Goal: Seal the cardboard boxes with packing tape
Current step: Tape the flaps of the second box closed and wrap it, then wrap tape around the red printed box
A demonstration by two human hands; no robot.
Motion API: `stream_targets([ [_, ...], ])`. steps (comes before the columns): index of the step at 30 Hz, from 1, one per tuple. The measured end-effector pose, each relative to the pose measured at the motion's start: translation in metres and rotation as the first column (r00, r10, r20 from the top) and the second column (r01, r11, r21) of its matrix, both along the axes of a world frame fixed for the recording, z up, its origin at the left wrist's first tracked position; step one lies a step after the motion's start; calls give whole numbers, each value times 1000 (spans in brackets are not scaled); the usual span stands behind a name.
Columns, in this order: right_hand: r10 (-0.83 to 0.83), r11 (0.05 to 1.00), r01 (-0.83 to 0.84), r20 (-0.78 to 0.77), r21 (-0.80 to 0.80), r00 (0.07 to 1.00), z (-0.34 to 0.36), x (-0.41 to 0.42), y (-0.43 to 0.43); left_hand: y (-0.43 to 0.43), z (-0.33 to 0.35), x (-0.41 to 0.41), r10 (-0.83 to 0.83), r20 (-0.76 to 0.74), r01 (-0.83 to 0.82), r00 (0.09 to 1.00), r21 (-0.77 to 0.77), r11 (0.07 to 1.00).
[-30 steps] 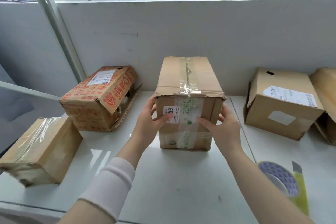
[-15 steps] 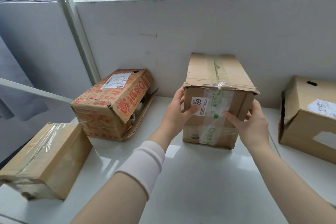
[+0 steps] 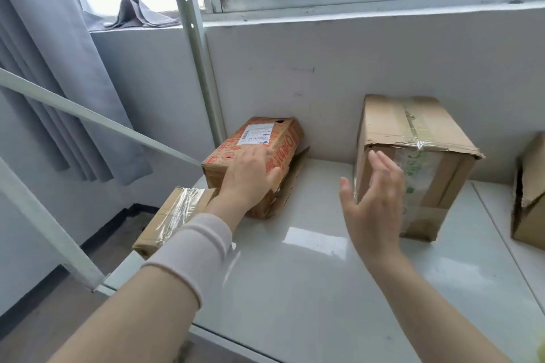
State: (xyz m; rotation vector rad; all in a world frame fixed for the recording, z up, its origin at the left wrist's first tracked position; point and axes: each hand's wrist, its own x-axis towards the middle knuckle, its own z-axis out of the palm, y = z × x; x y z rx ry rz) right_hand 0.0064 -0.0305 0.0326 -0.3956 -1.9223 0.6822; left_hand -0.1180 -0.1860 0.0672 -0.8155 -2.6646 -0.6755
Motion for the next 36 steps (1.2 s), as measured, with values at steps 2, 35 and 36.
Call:
stream_targets([
  [2,91,996,-91,79,-11,993,8,-23,-25,-20,17,-11,73,-74,-75,995,-22,997],
  [35,708,467,-285,161,-837,687,104,-26,-36,-57,75,0,-178,734,-288,656,461,839],
  [36,711,479,-283,178,-831,681,108,-6,-39,-60,74,20,-178,733,-288,657,462,839],
])
